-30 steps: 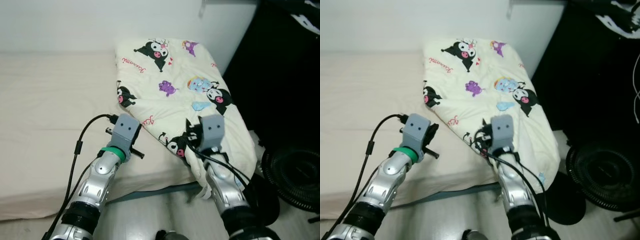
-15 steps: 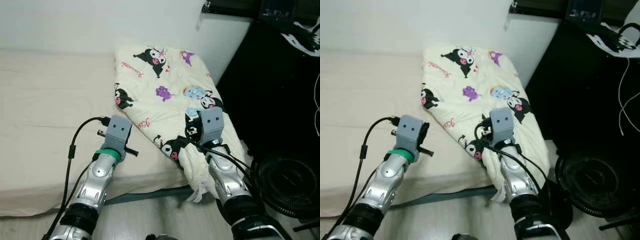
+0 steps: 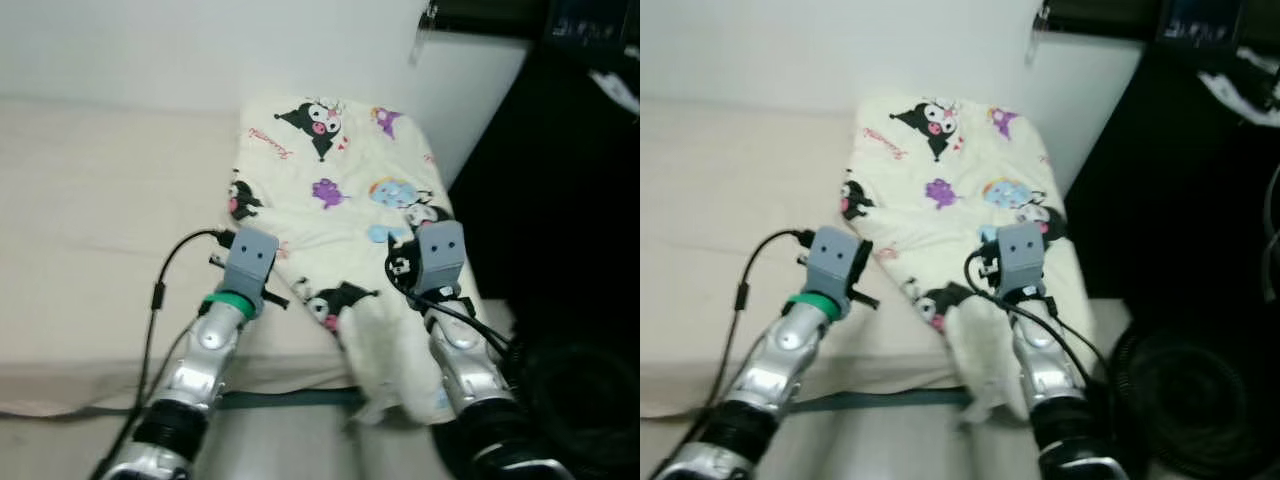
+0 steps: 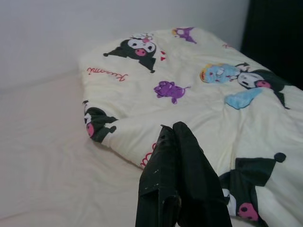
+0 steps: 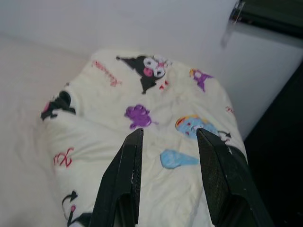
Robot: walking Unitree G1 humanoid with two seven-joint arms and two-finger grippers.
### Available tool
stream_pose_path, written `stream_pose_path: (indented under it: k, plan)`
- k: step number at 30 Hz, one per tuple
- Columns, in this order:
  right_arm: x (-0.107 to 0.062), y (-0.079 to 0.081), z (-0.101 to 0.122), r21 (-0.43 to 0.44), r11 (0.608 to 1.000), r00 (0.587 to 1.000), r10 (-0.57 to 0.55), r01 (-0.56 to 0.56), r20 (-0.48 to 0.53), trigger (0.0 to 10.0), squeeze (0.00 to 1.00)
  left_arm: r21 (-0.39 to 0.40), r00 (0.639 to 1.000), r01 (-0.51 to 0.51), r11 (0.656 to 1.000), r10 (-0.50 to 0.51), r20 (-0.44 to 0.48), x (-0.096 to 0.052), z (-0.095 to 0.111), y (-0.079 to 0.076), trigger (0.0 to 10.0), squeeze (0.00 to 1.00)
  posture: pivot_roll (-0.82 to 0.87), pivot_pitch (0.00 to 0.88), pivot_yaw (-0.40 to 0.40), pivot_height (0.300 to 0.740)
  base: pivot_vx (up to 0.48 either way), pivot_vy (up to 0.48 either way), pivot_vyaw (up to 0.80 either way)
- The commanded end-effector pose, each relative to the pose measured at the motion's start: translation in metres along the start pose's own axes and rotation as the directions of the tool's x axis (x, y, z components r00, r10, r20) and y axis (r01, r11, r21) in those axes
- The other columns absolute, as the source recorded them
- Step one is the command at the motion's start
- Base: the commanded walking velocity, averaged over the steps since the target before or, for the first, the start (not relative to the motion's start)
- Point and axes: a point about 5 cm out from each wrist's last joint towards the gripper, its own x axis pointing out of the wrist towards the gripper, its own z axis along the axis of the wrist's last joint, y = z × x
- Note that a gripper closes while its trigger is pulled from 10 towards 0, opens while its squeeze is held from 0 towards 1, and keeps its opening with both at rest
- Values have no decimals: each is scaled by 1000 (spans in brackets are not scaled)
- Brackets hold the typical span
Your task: Clean up the room
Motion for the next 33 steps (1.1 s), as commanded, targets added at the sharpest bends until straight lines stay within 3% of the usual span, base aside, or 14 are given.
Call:
stream_pose_path:
  k: [1,14,23,33]
  plan:
    - [-4,2,-8,3,1000,1000,5,-5,-30,10000,0,-6,999,1,1000,-1,-35,-3,-8,-2,10000,0,-26,17,-34,722,0,-296,0]
    - [-6,2,-8,12,1000,1000,-3,4,-25,10000,0,-28,996,-31,999,28,-79,0,-12,1,10000,0,-33,27,-23,722,0,-23,0]
    - [-7,2,-9,13,1000,1000,-5,6,-26,10000,0,-29,996,-33,999,30,-86,0,-12,1,10000,0,-34,28,-23,722,0,384,0]
    - [-7,3,-9,15,1000,1000,-5,5,-25,10000,0,-29,998,-32,999,30,-61,1,-9,1,10000,0,-32,32,-19,722,0,0,0]
